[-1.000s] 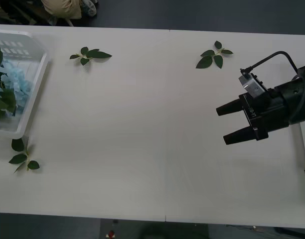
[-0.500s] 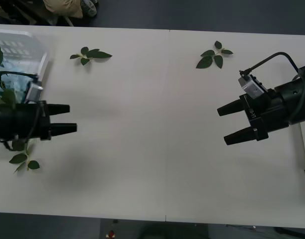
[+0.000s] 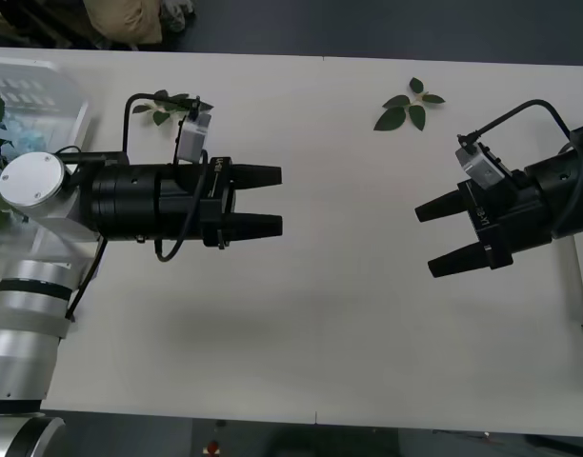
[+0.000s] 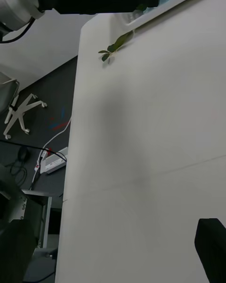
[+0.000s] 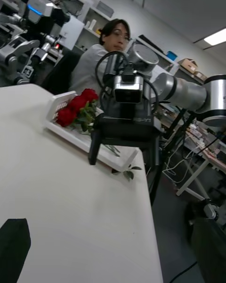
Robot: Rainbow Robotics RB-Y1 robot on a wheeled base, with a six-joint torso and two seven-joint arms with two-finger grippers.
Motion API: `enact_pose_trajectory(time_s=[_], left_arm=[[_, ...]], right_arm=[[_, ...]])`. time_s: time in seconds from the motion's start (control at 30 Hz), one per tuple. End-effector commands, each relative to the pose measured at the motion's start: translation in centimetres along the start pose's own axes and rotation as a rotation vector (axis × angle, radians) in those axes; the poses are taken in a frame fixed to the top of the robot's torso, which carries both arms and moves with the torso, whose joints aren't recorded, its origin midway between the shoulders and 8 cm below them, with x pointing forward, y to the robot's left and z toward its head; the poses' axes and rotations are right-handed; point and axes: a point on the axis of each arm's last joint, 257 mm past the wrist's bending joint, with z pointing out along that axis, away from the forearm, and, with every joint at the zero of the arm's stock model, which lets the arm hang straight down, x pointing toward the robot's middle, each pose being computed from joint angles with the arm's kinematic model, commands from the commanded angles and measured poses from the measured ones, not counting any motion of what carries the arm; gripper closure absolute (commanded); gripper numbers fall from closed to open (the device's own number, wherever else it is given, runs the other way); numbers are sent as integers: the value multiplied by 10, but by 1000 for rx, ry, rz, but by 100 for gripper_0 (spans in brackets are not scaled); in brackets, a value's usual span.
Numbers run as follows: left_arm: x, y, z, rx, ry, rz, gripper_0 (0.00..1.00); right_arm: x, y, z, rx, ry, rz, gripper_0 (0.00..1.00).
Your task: Put the red flowers into the right box and the blue flowers into the left box
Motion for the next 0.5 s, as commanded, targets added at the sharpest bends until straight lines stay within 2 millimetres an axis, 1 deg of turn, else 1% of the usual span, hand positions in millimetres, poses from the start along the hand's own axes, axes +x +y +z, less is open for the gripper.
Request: enact_pose_trajectory(time_s=[0.03, 0.17, 0.2, 0.33, 0.5], left_arm=[[9, -28, 2, 39, 7, 56, 0], [17, -49, 0, 75, 50, 92, 0], [18, -51, 0, 81, 58, 95, 0], [26, -54, -5, 89, 92, 93, 0], [26, -54, -5, 89, 92, 93, 0]], right_arm=[[-7, -1, -7, 8, 11, -52, 0], [-7, -1, -7, 8, 11, -52, 0], [-7, -1, -7, 8, 11, -52, 0], [-7, -1, -7, 8, 11, -52, 0], [-7, -1, -7, 8, 11, -52, 0]])
